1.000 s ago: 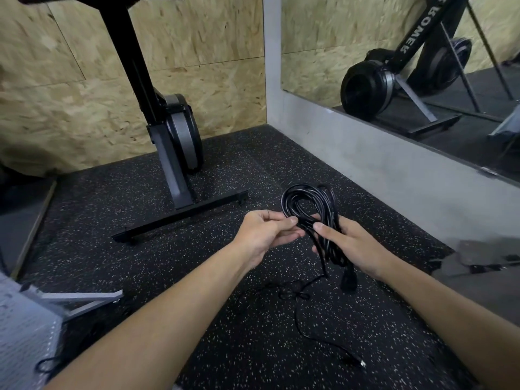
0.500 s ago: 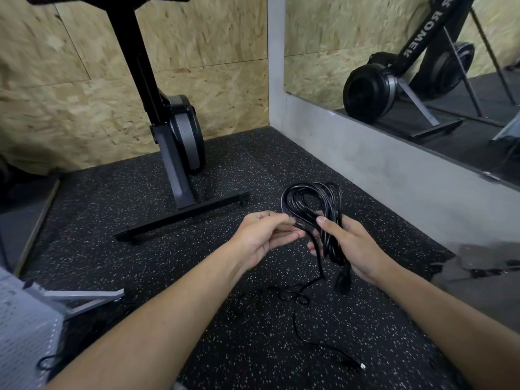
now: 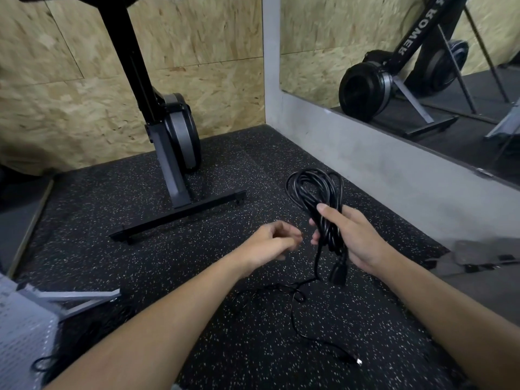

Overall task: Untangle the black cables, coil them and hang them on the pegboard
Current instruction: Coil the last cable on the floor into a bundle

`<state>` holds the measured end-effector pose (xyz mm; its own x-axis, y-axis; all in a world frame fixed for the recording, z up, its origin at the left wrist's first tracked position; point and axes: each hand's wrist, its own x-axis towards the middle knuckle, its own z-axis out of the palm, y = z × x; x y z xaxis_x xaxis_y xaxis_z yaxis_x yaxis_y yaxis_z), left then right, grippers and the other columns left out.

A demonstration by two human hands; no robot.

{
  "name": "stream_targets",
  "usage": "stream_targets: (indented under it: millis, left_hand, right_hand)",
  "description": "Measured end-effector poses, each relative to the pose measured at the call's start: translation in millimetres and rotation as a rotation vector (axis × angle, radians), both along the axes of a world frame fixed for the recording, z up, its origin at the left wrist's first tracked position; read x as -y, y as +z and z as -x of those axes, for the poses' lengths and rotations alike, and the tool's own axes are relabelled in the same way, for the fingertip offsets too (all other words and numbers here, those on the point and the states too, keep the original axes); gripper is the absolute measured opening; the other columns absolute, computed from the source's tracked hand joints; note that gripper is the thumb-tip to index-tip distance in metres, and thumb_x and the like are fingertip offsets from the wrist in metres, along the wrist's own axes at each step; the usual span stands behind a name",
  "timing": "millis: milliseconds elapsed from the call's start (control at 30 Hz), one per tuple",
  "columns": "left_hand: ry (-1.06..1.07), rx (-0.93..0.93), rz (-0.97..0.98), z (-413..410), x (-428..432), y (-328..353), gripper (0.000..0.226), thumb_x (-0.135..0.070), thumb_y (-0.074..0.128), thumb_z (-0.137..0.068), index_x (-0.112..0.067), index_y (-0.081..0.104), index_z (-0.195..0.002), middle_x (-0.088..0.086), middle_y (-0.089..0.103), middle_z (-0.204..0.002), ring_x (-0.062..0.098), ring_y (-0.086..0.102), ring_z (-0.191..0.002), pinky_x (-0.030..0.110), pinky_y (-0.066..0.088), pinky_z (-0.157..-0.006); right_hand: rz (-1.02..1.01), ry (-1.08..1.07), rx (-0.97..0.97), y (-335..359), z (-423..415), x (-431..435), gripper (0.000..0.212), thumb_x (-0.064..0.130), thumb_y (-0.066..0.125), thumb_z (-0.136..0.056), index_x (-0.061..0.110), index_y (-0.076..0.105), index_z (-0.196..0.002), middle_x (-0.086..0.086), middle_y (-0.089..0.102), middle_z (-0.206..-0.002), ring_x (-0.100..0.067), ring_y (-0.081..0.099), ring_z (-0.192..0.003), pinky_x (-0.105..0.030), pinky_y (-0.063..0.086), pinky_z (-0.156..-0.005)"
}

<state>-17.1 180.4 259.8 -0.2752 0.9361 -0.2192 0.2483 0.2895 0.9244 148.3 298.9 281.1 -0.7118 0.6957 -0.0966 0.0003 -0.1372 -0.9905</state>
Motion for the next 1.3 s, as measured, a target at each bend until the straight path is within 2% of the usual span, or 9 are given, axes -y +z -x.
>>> stream_targets:
  millis: [100, 200, 433, 567, 633, 767, 933, 1133, 1300]
  left_hand:
    - [-0.253, -0.170, 0.120, -2, 0, -14, 0.047, -0.011, 0.066, -0.093, -0.036, 0.061, -0.132, -0.012, 0.061, -0.139, 0.009, 0.055, -0.131, 0.035, 0.043, -0.112]
    - [-0.369, -0.346, 0.161, -10, -1, -27, 0.032, -0.026, 0.072, -0.095, -0.043, 0.067, -0.122, -0.016, 0.063, -0.139, 0.007, 0.052, -0.135, 0.038, 0.035, -0.119]
    - [-0.364, -0.433, 0.161, 0, 2, -36, 0.009, -0.021, 0.062, -0.103, -0.031, 0.063, -0.103, -0.012, 0.074, -0.111, 0.007, 0.067, -0.108, 0.040, 0.052, -0.102]
    - [-0.253, -0.551, 0.053, 3, 2, -14, 0.008, -0.023, 0.049, -0.108, -0.025, 0.055, -0.112, -0.007, 0.067, -0.094, 0.004, 0.058, -0.072, 0.020, 0.044, -0.062]
    - [-0.195, -0.611, -0.087, 1, 1, -2, 0.011, -0.026, 0.052, -0.108, -0.022, 0.061, -0.112, -0.010, 0.061, -0.093, 0.001, 0.053, -0.072, 0.018, 0.041, -0.064]
    - [-0.104, -0.804, -0.384, -4, -7, 17, 0.014, -0.025, 0.062, -0.104, -0.021, 0.071, -0.114, -0.013, 0.060, -0.101, 0.001, 0.058, -0.091, 0.015, 0.045, -0.081]
    - [0.126, -0.694, -0.558, 1, -8, 22, 0.014, -0.022, 0.085, -0.087, -0.017, 0.075, -0.096, -0.011, 0.069, -0.090, 0.003, 0.064, -0.086, 0.014, 0.048, -0.078]
    - [0.229, -0.664, -0.541, 3, -8, 21, 0.020, -0.027, 0.087, -0.083, -0.018, 0.071, -0.092, -0.012, 0.066, -0.088, 0.004, 0.062, -0.085, 0.018, 0.048, -0.077]
    - [0.305, -0.394, -0.356, 14, 2, 15, 0.020, -0.046, 0.061, -0.102, -0.027, 0.066, -0.107, -0.012, 0.066, -0.107, 0.000, 0.060, -0.102, 0.020, 0.043, -0.090]
  right_hand:
    - [0.082, 0.027, -0.073, 6, -4, -4, 0.037, 0.028, 0.059, -0.103, -0.006, 0.065, -0.118, -0.014, 0.073, -0.100, -0.027, 0.069, -0.078, -0.042, 0.062, -0.079]
    - [0.131, 0.044, -0.113, 10, -5, -3, 0.037, 0.029, 0.060, -0.103, -0.004, 0.066, -0.117, -0.014, 0.073, -0.100, -0.026, 0.069, -0.077, -0.038, 0.062, -0.076]
    - [0.063, -0.120, -0.026, 5, -14, -21, 0.030, 0.027, 0.063, -0.102, 0.003, 0.065, -0.120, -0.012, 0.073, -0.097, -0.022, 0.068, -0.073, -0.046, 0.064, -0.081]
    - [-0.261, -0.204, 0.223, -8, -24, -38, 0.026, 0.036, 0.065, -0.101, 0.012, 0.069, -0.110, -0.009, 0.074, -0.095, -0.026, 0.071, -0.076, -0.044, 0.061, -0.078]
    - [-0.527, -0.159, 0.410, -13, -28, -44, 0.021, 0.044, 0.062, -0.101, 0.024, 0.067, -0.098, -0.001, 0.072, -0.091, -0.023, 0.069, -0.082, -0.037, 0.054, -0.076]
    - [-0.752, 0.044, 0.612, -17, -23, -39, 0.030, 0.057, 0.054, -0.101, 0.031, 0.060, -0.116, 0.008, 0.069, -0.095, -0.010, 0.066, -0.086, -0.024, 0.047, -0.068]
    - [-0.665, 0.263, 0.573, -9, -16, -14, 0.059, 0.074, 0.036, -0.096, 0.026, 0.063, -0.118, 0.002, 0.074, -0.098, -0.014, 0.071, -0.087, -0.031, 0.058, -0.079]
    - [-0.739, 0.366, 0.548, -15, -7, -10, 0.022, 0.050, 0.063, -0.099, 0.035, 0.059, -0.114, 0.006, 0.072, -0.088, 0.001, 0.066, -0.071, -0.020, 0.050, -0.066]
    - [-0.667, 0.350, 0.474, -6, -16, -13, 0.031, 0.049, 0.064, -0.099, 0.035, 0.063, -0.127, 0.015, 0.074, -0.108, -0.001, 0.069, -0.097, -0.032, 0.056, -0.092]
